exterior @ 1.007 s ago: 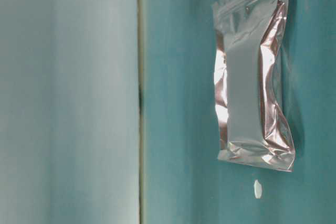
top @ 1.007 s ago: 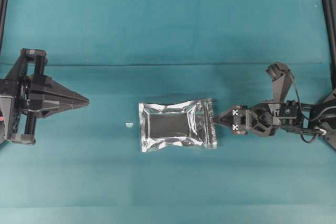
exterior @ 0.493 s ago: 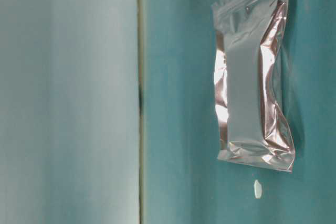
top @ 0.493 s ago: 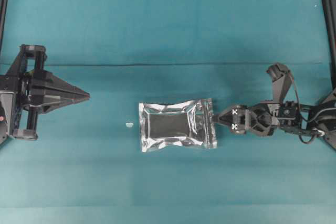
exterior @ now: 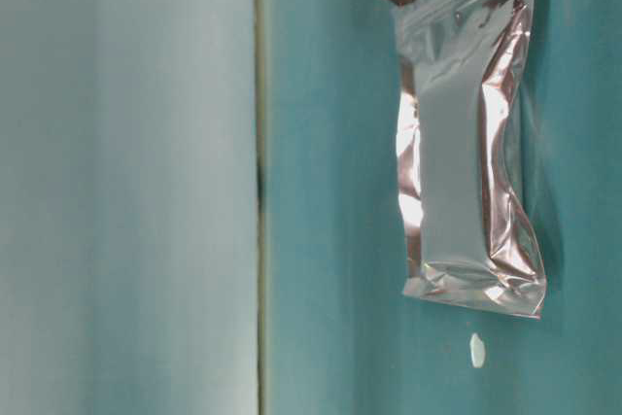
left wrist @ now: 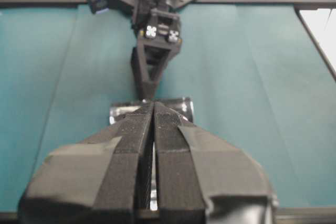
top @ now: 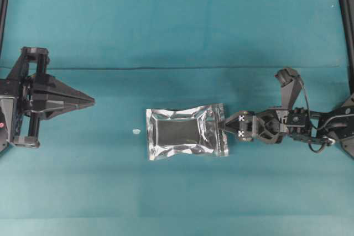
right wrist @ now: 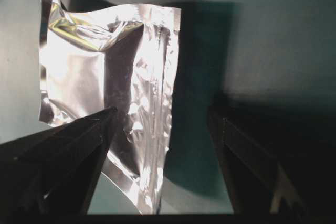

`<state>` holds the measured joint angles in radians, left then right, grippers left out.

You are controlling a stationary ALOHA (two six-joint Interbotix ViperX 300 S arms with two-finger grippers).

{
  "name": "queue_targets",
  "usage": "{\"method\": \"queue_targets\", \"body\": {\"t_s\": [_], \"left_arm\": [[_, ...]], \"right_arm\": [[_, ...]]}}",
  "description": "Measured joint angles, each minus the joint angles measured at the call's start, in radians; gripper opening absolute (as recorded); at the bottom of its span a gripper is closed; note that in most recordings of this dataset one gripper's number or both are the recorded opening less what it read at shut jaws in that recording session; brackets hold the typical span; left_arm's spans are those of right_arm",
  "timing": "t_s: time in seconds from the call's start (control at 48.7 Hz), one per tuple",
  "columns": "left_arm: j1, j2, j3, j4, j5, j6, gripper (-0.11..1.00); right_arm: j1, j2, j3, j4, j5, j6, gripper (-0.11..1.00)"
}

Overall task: Hand over the silver zip bag and make it stand upright.
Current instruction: 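Close the right gripper on the bag's right edge, then lift the bag with the right gripper and rotate it to hang vertically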

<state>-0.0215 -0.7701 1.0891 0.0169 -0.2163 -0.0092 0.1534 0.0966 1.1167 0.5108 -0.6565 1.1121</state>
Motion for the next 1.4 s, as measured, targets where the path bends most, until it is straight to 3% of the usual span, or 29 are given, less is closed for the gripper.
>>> {"method": "queue_targets", "body": {"t_s": [0.555, 0.781, 0.966, 1.233, 1.315, 1.397], "left_arm": [[-0.002, -0.003, 0.000, 0.002, 0.000, 0.000, -0.01], [-0.002, -0.003, 0.000, 0.002, 0.000, 0.002, -0.01], [-0.002, -0.003, 0.000, 0.002, 0.000, 0.002, -0.01], [-0.002, -0.003, 0.000, 0.002, 0.000, 0.002, -0.01], [-0.002, -0.003, 0.000, 0.000, 0.000, 0.002, -0.01], [-0.002, -0.003, 0.002, 0.002, 0.000, 0.002, -0.01]], "right_arm": [[-0.003, 0.069, -0.083, 0.000, -0.002, -0.002, 0.89], [-0.005, 0.078, -0.103, 0.000, 0.025, -0.008, 0.82], [-0.009, 0.084, -0.126, 0.002, 0.075, -0.031, 0.60], [-0.021, 0.083, -0.143, 0.002, 0.120, -0.044, 0.12], [-0.021, 0.083, -0.146, 0.002, 0.124, -0.051, 0.03], [-0.023, 0.080, -0.147, 0.003, 0.126, -0.058, 0.02]]}}
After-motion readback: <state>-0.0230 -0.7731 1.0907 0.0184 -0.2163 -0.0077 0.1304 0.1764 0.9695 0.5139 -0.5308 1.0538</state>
